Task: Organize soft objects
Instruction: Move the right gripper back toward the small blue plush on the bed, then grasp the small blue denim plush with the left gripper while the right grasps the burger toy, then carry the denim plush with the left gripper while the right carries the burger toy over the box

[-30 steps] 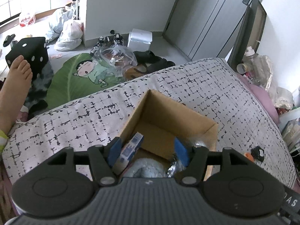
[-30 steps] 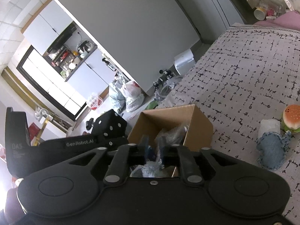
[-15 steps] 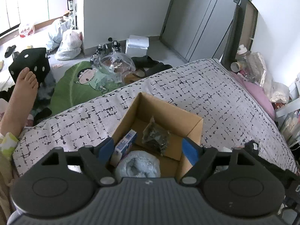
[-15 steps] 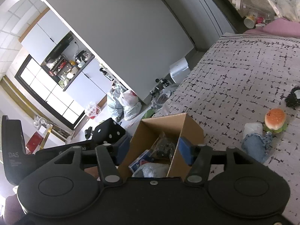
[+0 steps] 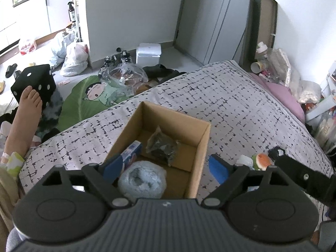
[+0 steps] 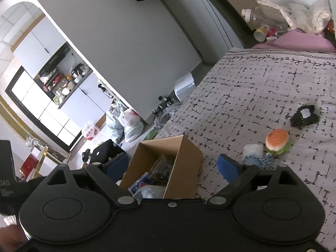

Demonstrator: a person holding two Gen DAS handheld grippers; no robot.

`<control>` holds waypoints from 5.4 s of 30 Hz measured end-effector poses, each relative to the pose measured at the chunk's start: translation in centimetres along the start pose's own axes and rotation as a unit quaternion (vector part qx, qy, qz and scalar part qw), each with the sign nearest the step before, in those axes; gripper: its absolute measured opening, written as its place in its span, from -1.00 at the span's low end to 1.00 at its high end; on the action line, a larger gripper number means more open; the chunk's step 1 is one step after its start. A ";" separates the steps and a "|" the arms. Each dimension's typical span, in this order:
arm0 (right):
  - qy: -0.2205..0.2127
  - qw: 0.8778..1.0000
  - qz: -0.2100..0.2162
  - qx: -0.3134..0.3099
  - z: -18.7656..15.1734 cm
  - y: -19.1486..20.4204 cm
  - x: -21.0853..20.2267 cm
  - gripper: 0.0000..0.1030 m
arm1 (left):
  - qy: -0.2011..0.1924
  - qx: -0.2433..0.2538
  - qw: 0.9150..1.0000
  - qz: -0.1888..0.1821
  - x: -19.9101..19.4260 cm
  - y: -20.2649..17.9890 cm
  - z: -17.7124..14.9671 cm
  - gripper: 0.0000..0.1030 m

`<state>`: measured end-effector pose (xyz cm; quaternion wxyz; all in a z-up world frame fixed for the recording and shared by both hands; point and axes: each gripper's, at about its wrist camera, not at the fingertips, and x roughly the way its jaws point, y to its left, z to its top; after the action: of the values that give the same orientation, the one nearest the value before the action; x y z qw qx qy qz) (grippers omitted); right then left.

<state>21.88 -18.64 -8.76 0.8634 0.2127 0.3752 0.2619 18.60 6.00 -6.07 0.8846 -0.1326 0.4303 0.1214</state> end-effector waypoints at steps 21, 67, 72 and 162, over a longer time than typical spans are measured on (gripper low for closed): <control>-0.029 0.998 -0.052 -0.002 1.8 -3.3 -4.4 1.00 | -0.046 0.008 0.998 -0.034 -2.3 -4.9 -0.8 0.99; -0.006 0.987 -0.085 0.134 5.1 -15.0 -5.2 1.00 | 0.009 0.035 0.997 -0.062 4.1 -12.2 -0.3 0.98; 0.000 0.983 -0.072 0.170 5.0 -16.2 -4.2 0.99 | 0.035 0.030 0.995 -0.083 6.5 -12.9 -1.0 0.94; 0.032 0.981 -0.014 0.192 2.4 -13.9 2.8 -0.91 | 0.056 -0.082 0.992 -0.076 6.7 -8.3 -1.9 -0.30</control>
<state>29.37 -28.05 -16.58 0.7973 0.3607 0.4492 0.1797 23.97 -1.72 -11.38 0.8522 -0.2431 0.4561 0.0813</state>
